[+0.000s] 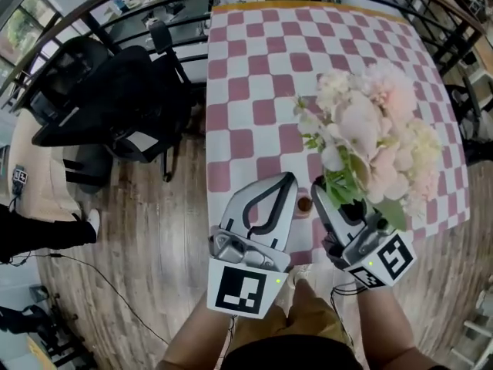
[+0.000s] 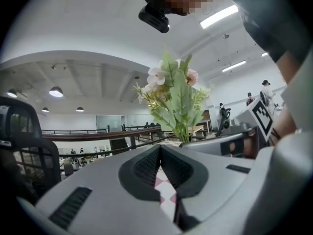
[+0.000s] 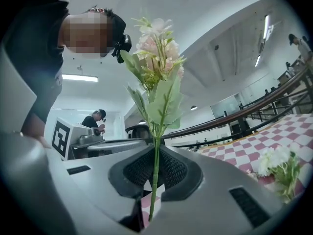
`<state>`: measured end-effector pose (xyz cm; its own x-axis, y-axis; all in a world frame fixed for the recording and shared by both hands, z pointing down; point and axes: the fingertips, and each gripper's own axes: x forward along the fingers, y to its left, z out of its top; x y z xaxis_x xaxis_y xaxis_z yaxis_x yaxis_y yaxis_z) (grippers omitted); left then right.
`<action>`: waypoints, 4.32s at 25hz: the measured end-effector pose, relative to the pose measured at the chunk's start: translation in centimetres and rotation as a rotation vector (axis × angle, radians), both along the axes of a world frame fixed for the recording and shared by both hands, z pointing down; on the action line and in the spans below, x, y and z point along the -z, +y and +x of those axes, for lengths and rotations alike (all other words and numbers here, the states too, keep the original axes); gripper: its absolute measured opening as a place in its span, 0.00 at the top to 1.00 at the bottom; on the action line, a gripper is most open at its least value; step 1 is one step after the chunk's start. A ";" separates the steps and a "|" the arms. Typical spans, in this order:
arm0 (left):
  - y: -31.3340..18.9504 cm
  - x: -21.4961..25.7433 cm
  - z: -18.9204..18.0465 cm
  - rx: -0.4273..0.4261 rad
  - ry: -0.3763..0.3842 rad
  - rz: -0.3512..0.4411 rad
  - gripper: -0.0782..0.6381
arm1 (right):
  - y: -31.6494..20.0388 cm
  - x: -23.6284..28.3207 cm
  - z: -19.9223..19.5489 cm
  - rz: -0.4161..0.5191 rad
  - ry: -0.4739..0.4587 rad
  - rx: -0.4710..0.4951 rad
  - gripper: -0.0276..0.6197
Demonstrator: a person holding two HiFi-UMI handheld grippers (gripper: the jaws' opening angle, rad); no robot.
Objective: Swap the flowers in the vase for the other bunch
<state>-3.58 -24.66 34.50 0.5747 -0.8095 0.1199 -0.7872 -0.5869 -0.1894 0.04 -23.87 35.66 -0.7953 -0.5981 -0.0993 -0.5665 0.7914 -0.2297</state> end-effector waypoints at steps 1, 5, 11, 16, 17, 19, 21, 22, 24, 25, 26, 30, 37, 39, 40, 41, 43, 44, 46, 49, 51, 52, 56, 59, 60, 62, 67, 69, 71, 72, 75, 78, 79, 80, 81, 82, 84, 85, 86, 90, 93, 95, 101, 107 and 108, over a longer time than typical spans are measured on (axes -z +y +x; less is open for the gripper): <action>0.0 -0.4 0.0 0.000 0.000 -0.005 0.88 | 0.0 -0.5 0.1 -0.003 0.004 -0.002 0.88; 0.0 -1.7 -0.1 0.007 0.003 -0.021 0.88 | -0.4 -1.9 0.0 -0.005 0.009 0.000 0.88; 0.2 -3.8 -0.2 0.011 0.008 -0.063 0.88 | -1.0 -3.8 -0.2 0.003 0.047 0.000 0.88; -0.2 -5.7 0.2 0.001 0.013 -0.090 0.88 | -1.0 -5.9 0.0 -0.018 0.055 -0.009 0.88; -0.2 -6.0 0.2 -0.003 0.012 -0.094 0.88 | -1.1 -5.9 -0.2 -0.014 0.059 -0.010 0.88; -0.2 -6.3 0.3 -0.006 0.012 -0.103 0.88 | -1.2 -6.0 -0.5 -0.011 0.067 -0.010 0.88; -0.2 -6.5 0.6 -0.014 0.014 -0.111 0.88 | -1.1 -6.2 -0.6 -0.012 0.075 -0.009 0.88; -0.2 -6.5 0.8 -0.018 0.014 -0.114 0.88 | -1.0 -6.3 -0.6 -0.011 0.078 -0.008 0.88; -0.3 -6.7 1.1 -0.019 0.014 -0.118 0.88 | -1.0 -6.4 -0.6 -0.009 0.084 -0.004 0.88; -0.4 -6.8 1.2 -0.019 0.015 -0.120 0.88 | -1.0 -6.5 -0.7 -0.007 0.089 -0.001 0.88; -0.4 -6.9 1.3 -0.020 0.014 -0.123 0.88 | -1.0 -6.7 -0.7 -0.006 0.096 0.001 0.88; -0.6 -7.5 1.5 -0.024 0.005 -0.133 0.88 | -0.4 -8.0 -0.8 -0.009 0.142 0.003 0.88; -0.7 -7.7 1.0 -0.017 0.001 -0.130 0.88 | -0.5 -8.2 -1.0 -0.014 0.153 -0.020 0.88; -0.6 -8.0 1.0 -0.016 0.002 -0.135 0.88 | -0.4 -8.2 -0.9 -0.015 0.144 -0.013 0.88; -0.5 -8.1 1.0 -0.016 0.001 -0.138 0.88 | -0.2 -8.3 -0.9 -0.014 0.143 -0.005 0.88; -0.4 -8.2 1.0 -0.016 0.001 -0.140 0.88 | -0.1 -8.5 -0.8 -0.015 0.148 -0.003 0.88; -0.3 -8.3 0.9 -0.014 0.002 -0.142 0.88 | 0.0 -8.7 -0.6 -0.018 0.159 -0.013 0.88; -0.2 -8.4 0.9 -0.014 0.001 -0.143 0.88 | 0.1 -8.7 -0.5 -0.019 0.160 -0.017 0.88; 0.0 -8.5 0.9 -0.017 -0.002 -0.147 0.88 | 0.2 -8.8 -0.4 -0.024 0.160 -0.025 0.87; 0.2 -8.8 0.8 -0.016 -0.009 -0.149 0.88 | 0.4 -9.0 -0.2 -0.026 0.173 -0.036 0.75; 0.4 -8.9 0.8 -0.014 -0.009 -0.151 0.88 | 0.5 -9.1 0.1 -0.031 0.179 -0.054 0.75; 0.5 -8.9 0.7 -0.014 -0.010 -0.152 0.88 | 0.6 -9.1 0.2 -0.032 0.180 -0.060 0.74; 1.0 -8.8 0.4 -0.007 -0.017 -0.149 0.88 | 1.2 -9.1 0.3 -0.032 0.179 -0.061 0.73; 1.3 -8.6 0.4 -0.004 -0.020 -0.146 0.88 | 1.8 -9.1 0.5 -0.027 0.187 -0.043 0.72; 1.4 -8.6 0.4 -0.004 -0.020 -0.145 0.88 | 1.9 -9.1 0.6 -0.027 0.187 -0.046 0.73; 1.6 -8.5 0.5 -0.004 -0.017 -0.145 0.88 | 2.2 -9.0 0.7 -0.027 0.186 -0.050 0.73; 2.3 -8.5 0.7 -0.009 -0.013 -0.145 0.88 | 2.8 -9.1 0.8 -0.031 0.186 -0.058 0.73; 2.5 -8.5 0.8 -0.010 -0.015 -0.143 0.88 | 3.1 -9.3 0.9 -0.033 0.190 -0.048 0.73; 2.7 -8.5 0.9 -0.012 -0.017 -0.141 0.88 | 3.3 -9.4 0.9 -0.034 0.193 -0.045 0.73; 2.8 -8.5 0.8 -0.011 -0.017 -0.141 0.88 | 3.4 -9.5 0.8 -0.035 0.194 -0.044 0.73; 2.9 -8.6 0.7 -0.007 -0.016 -0.143 0.88 | 3.4 -9.4 0.7 -0.041 0.191 -0.051 0.73; 3.0 -8.6 0.7 -0.005 -0.013 -0.144 0.88 | 3.4 -9.4 0.7 -0.041 0.190 -0.052 0.73; 3.0 -8.7 0.7 -0.005 -0.013 -0.145 0.88 | 3.5 -9.5 0.7 -0.039 0.194 -0.047 0.73; 3.1 -8.7 0.7 -0.005 -0.013 -0.146 0.88 | 3.6 -9.6 0.7 -0.038 0.197 -0.043 0.73; 3.1 -8.7 0.7 -0.005 -0.013 -0.148 0.88 | 3.6 -9.6 0.7 -0.038 0.197 -0.043 0.73; 3.1 -8.8 0.7 -0.004 -0.013 -0.148 0.88 | 3.6 -9.6 0.7 -0.038 0.197 -0.043 0.73; 3.1 -8.8 0.6 -0.004 -0.013 -0.147 0.88 | 3.6 -9.6 0.6 -0.043 0.197 -0.044 0.73; 3.1 -8.8 0.6 -0.004 -0.014 -0.146 0.88 | 3.6 -9.7 0.6 -0.046 0.198 -0.045 0.73; 3.1 -8.8 0.5 -0.004 -0.015 -0.147 0.88 | 3.6 -9.7 0.6 -0.049 0.198 -0.045 0.73; 3.2 -9.0 0.5 -0.002 -0.017 -0.148 0.88 | 3.6 -9.7 0.8 -0.048 0.195 -0.048 0.73; 3.3 -9.1 0.6 -0.001 -0.018 -0.151 0.88 | 3.7 -9.9 0.9 -0.048 0.198 -0.046 0.73; 3.3 -9.2 0.7 0.000 -0.016 -0.150 0.88 | 3.7 -10.1 0.9 -0.050 0.203 -0.045 0.73; 3.2 -9.0 0.2 -0.005 -0.024 -0.142 0.88 | 3.4 -9.9 0.6 -0.050 0.219 -0.059 0.73; 3.1 -6.9 0.0 -0.007 -0.031 -0.114 0.88 | 3.4 -7.7 0.5 -0.025 0.229 -0.066 0.73; 3.1 -6.4 -0.1 -0.009 -0.036 -0.102 0.88 | 3.3 -7.2 0.5 -0.021 0.227 -0.070 0.73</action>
<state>-3.67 -21.58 40.87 0.5758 -0.7869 0.2220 -0.7757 -0.6116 -0.1560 0.59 -20.58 42.89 -0.7522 -0.6527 0.0907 -0.6590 0.7447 -0.1057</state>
